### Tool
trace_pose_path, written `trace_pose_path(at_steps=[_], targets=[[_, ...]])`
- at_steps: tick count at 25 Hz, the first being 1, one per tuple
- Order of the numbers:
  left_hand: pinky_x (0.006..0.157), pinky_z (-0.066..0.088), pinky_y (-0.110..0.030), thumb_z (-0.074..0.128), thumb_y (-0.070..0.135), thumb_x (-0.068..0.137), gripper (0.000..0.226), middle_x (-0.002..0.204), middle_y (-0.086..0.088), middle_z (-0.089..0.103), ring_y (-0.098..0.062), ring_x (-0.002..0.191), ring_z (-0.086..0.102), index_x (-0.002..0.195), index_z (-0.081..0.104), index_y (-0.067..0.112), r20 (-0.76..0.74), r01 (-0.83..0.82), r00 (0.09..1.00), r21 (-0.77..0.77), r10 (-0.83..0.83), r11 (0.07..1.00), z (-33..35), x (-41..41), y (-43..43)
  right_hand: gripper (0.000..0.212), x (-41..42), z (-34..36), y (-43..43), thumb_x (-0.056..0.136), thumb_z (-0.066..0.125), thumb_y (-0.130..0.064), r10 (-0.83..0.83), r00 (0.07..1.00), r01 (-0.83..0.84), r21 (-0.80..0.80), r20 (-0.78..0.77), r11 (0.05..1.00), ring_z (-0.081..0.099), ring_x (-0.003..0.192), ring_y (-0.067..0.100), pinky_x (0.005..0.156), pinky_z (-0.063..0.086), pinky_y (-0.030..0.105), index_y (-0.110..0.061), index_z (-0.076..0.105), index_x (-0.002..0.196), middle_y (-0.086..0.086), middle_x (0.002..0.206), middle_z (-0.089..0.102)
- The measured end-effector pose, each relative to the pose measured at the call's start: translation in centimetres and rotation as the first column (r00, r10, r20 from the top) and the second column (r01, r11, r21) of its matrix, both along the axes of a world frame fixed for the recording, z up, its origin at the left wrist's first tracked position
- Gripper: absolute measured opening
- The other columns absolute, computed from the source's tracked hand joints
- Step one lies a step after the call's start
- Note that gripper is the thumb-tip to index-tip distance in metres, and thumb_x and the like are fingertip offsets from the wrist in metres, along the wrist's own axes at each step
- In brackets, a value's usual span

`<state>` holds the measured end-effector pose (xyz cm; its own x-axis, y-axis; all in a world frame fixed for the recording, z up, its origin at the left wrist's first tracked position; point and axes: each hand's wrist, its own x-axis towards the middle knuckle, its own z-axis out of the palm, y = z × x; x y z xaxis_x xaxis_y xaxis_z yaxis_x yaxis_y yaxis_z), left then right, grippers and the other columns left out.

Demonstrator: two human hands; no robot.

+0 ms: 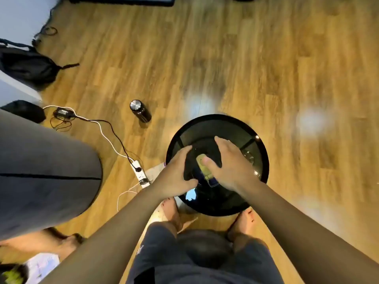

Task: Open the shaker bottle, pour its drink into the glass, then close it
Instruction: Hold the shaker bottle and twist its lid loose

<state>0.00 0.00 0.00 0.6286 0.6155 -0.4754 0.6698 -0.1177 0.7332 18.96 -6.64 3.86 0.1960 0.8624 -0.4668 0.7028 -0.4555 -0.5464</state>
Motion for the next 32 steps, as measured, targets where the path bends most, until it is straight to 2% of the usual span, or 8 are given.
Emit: trace_pose_path(at_steps=[5, 9, 16, 20, 24, 27, 30, 32], targets=[[0.119, 0.042, -0.039, 0.088, 0.039, 0.066, 0.124, 0.166, 0.012, 0.026, -0.013, 0.150, 0.034, 0.158, 0.006, 0.043, 0.006, -0.072, 0.997, -0.016, 0.072, 0.997, -7.8, 0.0, -0.7, 0.086, -2.6, -6.2, 0.2, 0.095, 0.040, -0.065, -0.011, 0.991, 0.015, -0.024, 0.134, 1.000, 0.009, 0.158, 0.024, 0.124, 0.023, 0.043, -0.020, 0.010, 0.162, 0.005, 0.171, 0.015], [0.115, 0.034, -0.011, 0.089, 0.057, 0.062, 0.128, 0.147, 0.051, 0.026, 0.021, 0.139, 0.030, 0.155, 0.002, 0.053, 0.128, -0.116, 0.985, -0.014, 0.117, 0.993, -14.8, 0.1, -2.4, 0.091, -4.5, -12.8, 0.0, 0.092, 0.040, -0.070, 0.024, 0.965, -0.033, 0.031, 0.262, 0.999, 0.023, 0.154, 0.030, 0.124, 0.027, 0.047, -0.016, 0.015, 0.161, 0.010, 0.168, 0.026], [0.076, 0.039, 0.005, 0.069, 0.056, 0.080, 0.061, 0.111, 0.053, 0.051, 0.026, 0.100, 0.054, 0.129, 0.048, 0.029, 0.454, -0.548, 0.786, 0.194, 0.420, 0.814, -22.4, 4.6, -4.1, 0.068, -4.6, -17.6, -0.1, 0.086, 0.047, -0.058, -0.250, 0.860, -0.062, 0.576, 0.445, 0.815, 0.067, 0.108, 0.032, 0.084, 0.056, 0.041, -0.010, 0.058, 0.132, 0.010, 0.119, 0.073], [0.084, 0.049, -0.006, 0.093, 0.054, 0.047, 0.096, 0.107, 0.034, 0.062, 0.019, 0.101, 0.058, 0.128, 0.043, 0.041, 0.481, -0.500, 0.802, 0.212, 0.356, 0.840, -21.7, 4.4, -4.0, 0.064, -2.3, -15.0, 0.1, 0.082, 0.064, -0.052, 0.123, 0.936, -0.251, 0.378, 0.330, 0.891, 0.062, 0.114, 0.028, 0.089, 0.046, 0.036, -0.020, 0.055, 0.137, 0.003, 0.120, 0.070], [0.097, 0.057, -0.035, 0.097, 0.053, 0.044, 0.112, 0.117, 0.016, 0.065, -0.010, 0.114, 0.065, 0.137, 0.039, 0.034, 0.507, -0.543, 0.771, 0.206, 0.386, 0.814, -21.0, 3.6, -5.8, 0.085, -2.8, -11.0, 0.6, 0.068, 0.061, -0.056, 0.500, 0.743, -0.579, 0.052, 0.445, 0.814, 0.054, 0.130, 0.023, 0.107, 0.042, 0.043, -0.028, 0.045, 0.147, 0.001, 0.135, 0.063], [0.094, 0.057, -0.033, 0.095, 0.057, 0.043, 0.113, 0.117, 0.013, 0.067, -0.012, 0.114, 0.066, 0.138, 0.040, 0.031, 0.464, -0.532, 0.786, 0.169, 0.409, 0.830, -22.1, 3.6, -6.1, 0.095, -5.0, -11.1, 0.3, 0.074, 0.028, -0.084, 0.327, 0.770, -0.418, 0.045, 0.548, 0.907, 0.049, 0.135, 0.031, 0.097, 0.047, 0.047, -0.031, 0.037, 0.152, 0.005, 0.144, 0.057], [0.096, 0.058, -0.037, 0.092, 0.062, 0.042, 0.118, 0.124, 0.009, 0.068, -0.013, 0.115, 0.067, 0.142, 0.036, 0.033, 0.420, -0.484, 0.823, 0.167, 0.382, 0.859, -22.1, 3.6, -5.7, 0.090, -5.9, -11.5, 0.6, 0.086, 0.007, -0.082, 0.104, 0.740, -0.133, -0.007, 0.664, 0.991, 0.060, 0.108, 0.037, 0.068, 0.042, 0.039, -0.025, 0.056, 0.135, 0.013, 0.118, 0.065], [0.093, 0.059, -0.035, 0.093, 0.060, 0.044, 0.113, 0.122, 0.010, 0.067, -0.012, 0.112, 0.067, 0.138, 0.037, 0.034, 0.434, -0.476, 0.823, 0.172, 0.367, 0.863, -22.1, 3.7, -5.5, 0.075, -6.0, -12.0, 0.6, 0.091, 0.017, -0.075, 0.142, 0.801, -0.137, -0.053, 0.582, 0.989, 0.057, 0.119, 0.038, 0.084, 0.046, 0.045, -0.031, 0.053, 0.139, 0.013, 0.130, 0.062]])
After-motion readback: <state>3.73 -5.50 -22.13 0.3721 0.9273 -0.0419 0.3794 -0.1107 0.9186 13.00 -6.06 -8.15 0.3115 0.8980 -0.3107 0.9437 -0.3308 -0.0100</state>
